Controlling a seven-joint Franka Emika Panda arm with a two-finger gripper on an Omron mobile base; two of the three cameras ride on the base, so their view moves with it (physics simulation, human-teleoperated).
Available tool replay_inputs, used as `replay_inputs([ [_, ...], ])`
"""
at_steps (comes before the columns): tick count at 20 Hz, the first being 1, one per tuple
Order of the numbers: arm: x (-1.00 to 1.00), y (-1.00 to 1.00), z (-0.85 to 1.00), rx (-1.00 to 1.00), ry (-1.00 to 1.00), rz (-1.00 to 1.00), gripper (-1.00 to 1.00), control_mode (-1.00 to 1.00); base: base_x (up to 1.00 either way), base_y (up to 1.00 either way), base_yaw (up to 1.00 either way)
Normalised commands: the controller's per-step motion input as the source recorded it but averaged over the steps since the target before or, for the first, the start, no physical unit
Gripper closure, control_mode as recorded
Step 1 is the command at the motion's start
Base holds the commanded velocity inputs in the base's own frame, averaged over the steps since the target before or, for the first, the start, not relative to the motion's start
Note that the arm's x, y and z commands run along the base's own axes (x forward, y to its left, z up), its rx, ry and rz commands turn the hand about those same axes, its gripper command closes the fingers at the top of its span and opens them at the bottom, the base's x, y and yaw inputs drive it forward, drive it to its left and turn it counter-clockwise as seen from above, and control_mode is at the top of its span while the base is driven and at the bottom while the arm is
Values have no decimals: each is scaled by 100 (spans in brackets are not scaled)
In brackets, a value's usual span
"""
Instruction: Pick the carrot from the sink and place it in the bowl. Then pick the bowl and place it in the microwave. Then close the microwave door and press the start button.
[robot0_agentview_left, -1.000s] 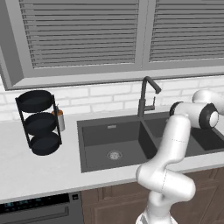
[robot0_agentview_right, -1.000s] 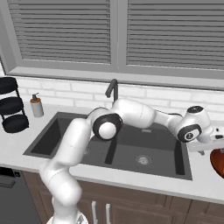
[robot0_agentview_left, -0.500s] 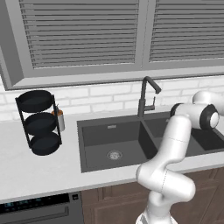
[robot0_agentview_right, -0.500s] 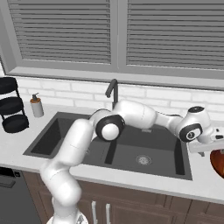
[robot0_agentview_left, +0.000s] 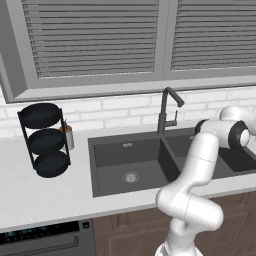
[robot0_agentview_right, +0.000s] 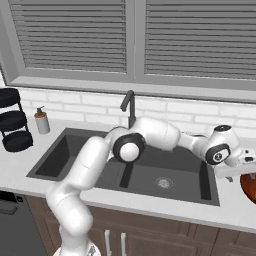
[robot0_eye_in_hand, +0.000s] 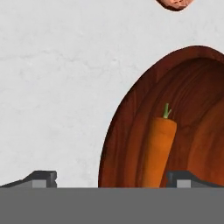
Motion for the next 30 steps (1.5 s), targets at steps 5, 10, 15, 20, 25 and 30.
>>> replay_inputs([
  [5,0,-12,-10,0,7,3,-100,-100,0,0,0],
  [10,2,-1,-15,0,6,1,100,-100,0,0,0],
  [15,3,-1,-12,0,5,0,100,-100,0,0,0],
  [20,2,-16,-6,1,4,3,100,-100,0,0,0],
  [25,0,-19,0,2,0,7,100,-100,0,0,0],
  [30,0,0,-1,0,0,1,100,-100,0,0,0],
])
